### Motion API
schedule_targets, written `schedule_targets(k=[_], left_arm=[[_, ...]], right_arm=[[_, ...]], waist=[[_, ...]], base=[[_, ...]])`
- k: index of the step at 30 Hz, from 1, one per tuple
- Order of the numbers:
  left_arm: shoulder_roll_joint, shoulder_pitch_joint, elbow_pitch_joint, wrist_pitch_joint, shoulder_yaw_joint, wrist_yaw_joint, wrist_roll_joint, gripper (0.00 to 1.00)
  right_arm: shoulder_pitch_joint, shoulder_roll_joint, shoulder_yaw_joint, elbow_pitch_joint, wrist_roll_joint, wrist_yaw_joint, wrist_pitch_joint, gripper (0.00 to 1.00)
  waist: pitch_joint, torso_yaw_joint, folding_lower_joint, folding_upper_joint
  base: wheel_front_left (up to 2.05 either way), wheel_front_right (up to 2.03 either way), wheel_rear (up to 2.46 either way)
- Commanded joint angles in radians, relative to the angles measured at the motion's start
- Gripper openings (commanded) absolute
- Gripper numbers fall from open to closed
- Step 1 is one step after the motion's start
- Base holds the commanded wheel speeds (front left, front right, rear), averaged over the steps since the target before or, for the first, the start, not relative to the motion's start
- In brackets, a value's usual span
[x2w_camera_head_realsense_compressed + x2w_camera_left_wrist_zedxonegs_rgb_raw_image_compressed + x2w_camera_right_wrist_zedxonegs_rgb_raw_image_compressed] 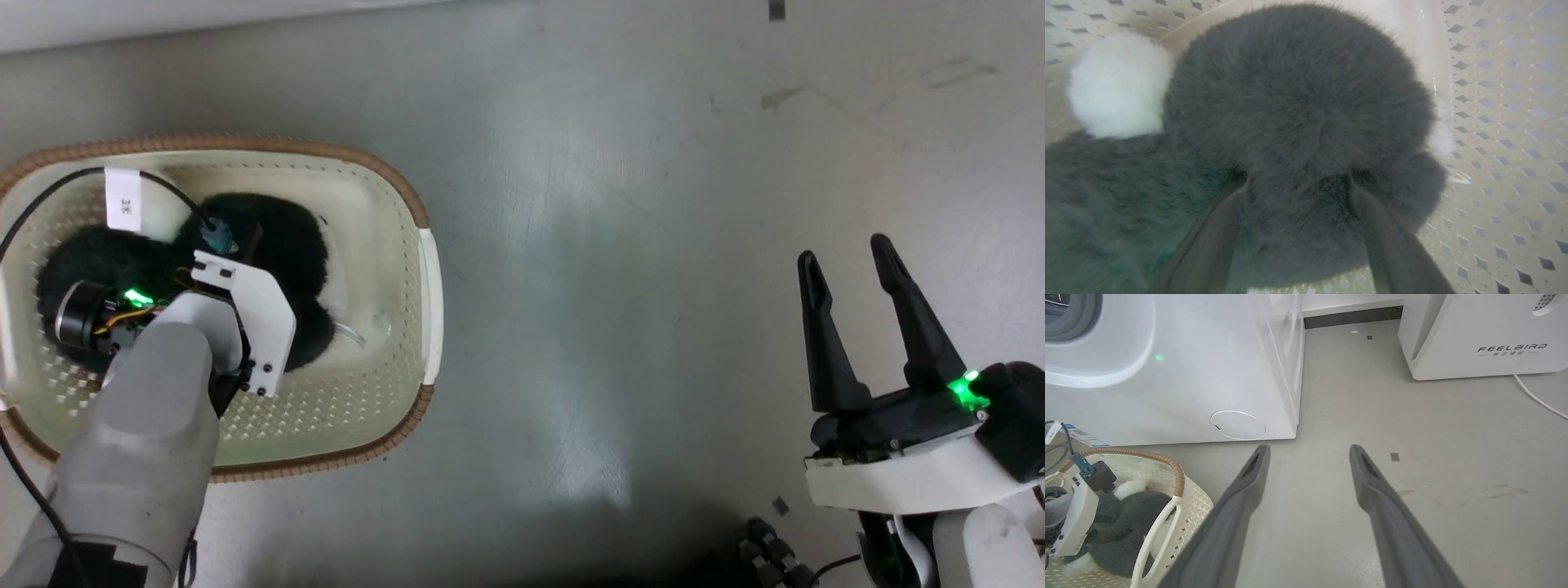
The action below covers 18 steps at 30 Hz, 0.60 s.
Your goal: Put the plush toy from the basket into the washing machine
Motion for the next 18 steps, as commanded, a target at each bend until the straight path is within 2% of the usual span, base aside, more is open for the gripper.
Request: schedule_targets(k=[1, 8, 9, 14, 18], left_arm=[[0.011, -0.015, 0.035, 0.009, -0.009, -0.003, 0.0, 1.0], [0.013, -0.062, 0.108, -0.006, -0.02, -0.011, -0.038, 1.0], [0.013, -0.067, 0.119, -0.013, -0.02, -0.012, -0.045, 0.0], [0.01, -0.07, 0.171, -0.028, -0.025, -0.019, -0.08, 0.0], [-0.003, -0.055, 0.194, -0.08, -0.022, -0.02, -0.106, 0.0]], right_arm=[[-0.023, 0.0, 0.002, -0.008, 0.01, -0.001, -0.012, 1.0], [-0.04, 0.0, 0.005, -0.012, 0.019, -0.001, -0.026, 1.0], [-0.042, 0.0, 0.006, -0.012, 0.019, -0.001, -0.028, 1.0], [-0.051, 0.0, 0.004, -0.011, 0.021, -0.001, -0.039, 1.0], [-0.051, 0.0, -0.002, -0.005, 0.014, -0.001, -0.043, 1.0]], waist=[[0.024, -0.007, -0.0001, 0.0], [0.084, -0.012, -0.0001, 0.0], [0.088, -0.012, -0.0001, 0.0], [0.083, -0.017, -0.0001, 0.0], [0.037, -0.011, -0.0001, 0.0]], base=[[0.0, 0.0, 0.0], [0.0, 0.0, 0.0], [0.0, 0.0, 0.0], [0.0, 0.0, 0.0], [0.0, 0.0, 0.0]])
